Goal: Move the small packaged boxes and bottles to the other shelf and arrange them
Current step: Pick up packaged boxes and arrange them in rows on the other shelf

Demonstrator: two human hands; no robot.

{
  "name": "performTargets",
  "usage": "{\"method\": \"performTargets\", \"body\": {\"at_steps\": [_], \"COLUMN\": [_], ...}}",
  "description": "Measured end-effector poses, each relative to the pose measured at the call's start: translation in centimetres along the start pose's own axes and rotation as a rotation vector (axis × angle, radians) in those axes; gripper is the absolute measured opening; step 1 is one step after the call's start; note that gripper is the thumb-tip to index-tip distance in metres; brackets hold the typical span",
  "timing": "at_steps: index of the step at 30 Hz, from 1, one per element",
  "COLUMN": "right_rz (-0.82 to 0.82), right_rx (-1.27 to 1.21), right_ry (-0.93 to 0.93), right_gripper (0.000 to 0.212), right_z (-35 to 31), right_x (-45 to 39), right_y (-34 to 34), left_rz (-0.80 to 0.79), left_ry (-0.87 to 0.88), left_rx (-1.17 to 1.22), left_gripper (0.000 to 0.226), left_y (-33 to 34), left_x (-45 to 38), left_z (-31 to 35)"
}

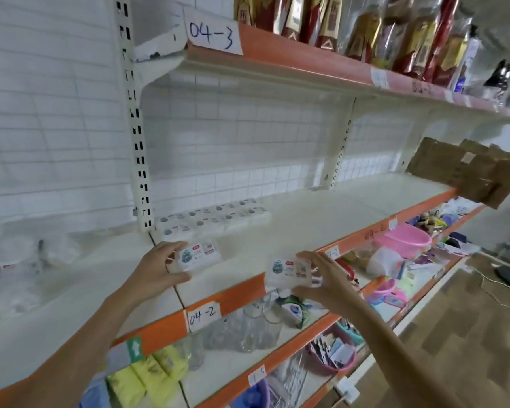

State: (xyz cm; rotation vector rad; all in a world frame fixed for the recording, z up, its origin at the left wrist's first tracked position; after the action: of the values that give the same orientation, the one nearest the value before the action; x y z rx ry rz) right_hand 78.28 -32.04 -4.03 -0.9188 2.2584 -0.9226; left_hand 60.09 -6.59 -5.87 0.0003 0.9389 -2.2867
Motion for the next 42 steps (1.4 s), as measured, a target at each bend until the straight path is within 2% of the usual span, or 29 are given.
{"method": "performTargets", "body": {"at_steps": [10,13,18,21,24,27,31,33,36,38,40,42], "right_rz": [-0.23,-0.314,-0.465,-0.531,-0.487,-0.452,-0.452,-0.439,-0.43,-0.419,-0.404,-0.384], "right_rx": [-0.082,-0.121,-0.129,-0.058,-0.078,-0.186,-0.249,-0.266,-0.3,-0.302,-0.301,-0.302], "right_ry": [-0.238,-0.296,-0.341,-0.394,-0.413,-0.42,-0.414,-0.439,-0.466,-0.485,-0.497,-0.515], "right_gripper": [0.068,0.068,0.07,0.071,0.071,0.073,0.063,0.056,0.045,0.038,0.036,0.035], "right_z": [-1.9,-2.5,-2.8,-2.9,-2.8,-2.6,-2.2,-2.5,-2.7,-2.8,-2.8,-2.8], "right_x": [-13.1,-16.0,-19.2,-19.7,-19.9,-20.1,-20.7,-20.6,-20.4,-20.4,-20.5,-20.5], "right_y": [5.5,7.7,11.7,13.9,15.0,15.2,15.0,14.8,14.7,14.7,14.8,14.8], "left_rz": [0.091,0.144,0.185,0.294,0.441,0.507,0.498,0.523,0.54,0.547,0.549,0.54], "left_ry": [-0.243,-0.332,-0.434,-0.473,-0.461,-0.473,-0.469,-0.47,-0.446,-0.438,-0.432,-0.41], "left_rx": [-0.095,-0.061,-0.021,0.129,0.245,0.166,-0.093,-0.171,-0.21,-0.215,-0.217,-0.217], "left_gripper": [0.068,0.073,0.065,0.063,0.059,0.063,0.072,0.069,0.07,0.063,0.058,0.064], "left_y": [-1.5,-1.7,-1.2,-0.3,0.4,0.4,0.2,-0.1,-0.3,-0.4,-0.4,-0.3], "left_x": [-2.4,-2.6,-3.0,-2.9,-2.5,-1.9,-2.3,-2.3,-2.4,-2.4,-2.5,-2.6], "left_z": [-4.3,-5.4,-6.3,-7.0,-6.3,-5.6,-5.1,-4.9,-5.1,-5.2,-5.4,-5.2]}}
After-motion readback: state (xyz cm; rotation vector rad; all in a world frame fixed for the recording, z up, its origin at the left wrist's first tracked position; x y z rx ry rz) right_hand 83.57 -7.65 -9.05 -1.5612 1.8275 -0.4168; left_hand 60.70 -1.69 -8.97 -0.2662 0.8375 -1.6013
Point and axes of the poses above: each hand's wrist, its own x-axis away from the middle knuckle, its own y-axis out of the palm, z = x × y, the point moved 10 cm from there along -x, towards the middle knuckle
